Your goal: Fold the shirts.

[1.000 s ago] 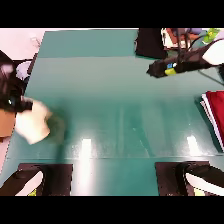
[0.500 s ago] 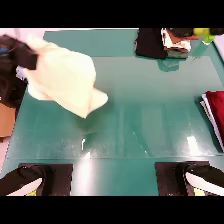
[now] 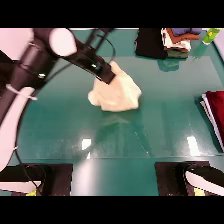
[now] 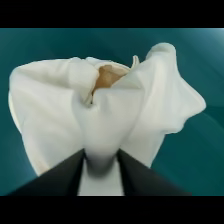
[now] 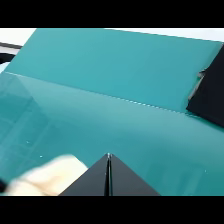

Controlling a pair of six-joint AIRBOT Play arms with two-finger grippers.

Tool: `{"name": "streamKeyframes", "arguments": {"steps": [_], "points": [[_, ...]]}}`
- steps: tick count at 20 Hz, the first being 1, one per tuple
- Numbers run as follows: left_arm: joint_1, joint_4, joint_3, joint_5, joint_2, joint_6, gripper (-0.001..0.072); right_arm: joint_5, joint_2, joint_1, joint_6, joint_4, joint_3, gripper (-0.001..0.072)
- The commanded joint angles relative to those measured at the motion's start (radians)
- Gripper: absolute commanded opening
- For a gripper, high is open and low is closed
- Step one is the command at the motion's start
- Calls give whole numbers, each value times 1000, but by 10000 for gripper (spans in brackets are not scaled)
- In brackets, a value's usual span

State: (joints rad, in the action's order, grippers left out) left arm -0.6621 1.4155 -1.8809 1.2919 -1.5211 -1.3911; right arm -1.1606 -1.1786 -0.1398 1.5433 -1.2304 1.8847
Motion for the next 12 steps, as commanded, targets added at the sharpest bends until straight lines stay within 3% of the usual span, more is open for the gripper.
{"name": "streamKeyframes", "arguments": {"steps": [1, 4, 7, 9, 12], "points": [[33, -35, -13, 16, -48, 8, 588, -3, -1, 4, 2, 0, 3, 21], [186, -36, -15, 117, -31, -26, 589, -26, -1, 4, 2, 0, 3, 21], [299, -88, 68, 53, -36, -56, 589, -51, -1, 4, 2, 0, 2, 21], [309, -154, 141, -24, -64, -56, 588, -54, -1, 4, 2, 0, 2, 21], [290, -203, 185, -5, -146, -56, 588, -55, 11, 4, 2, -1, -39, 21]]}}
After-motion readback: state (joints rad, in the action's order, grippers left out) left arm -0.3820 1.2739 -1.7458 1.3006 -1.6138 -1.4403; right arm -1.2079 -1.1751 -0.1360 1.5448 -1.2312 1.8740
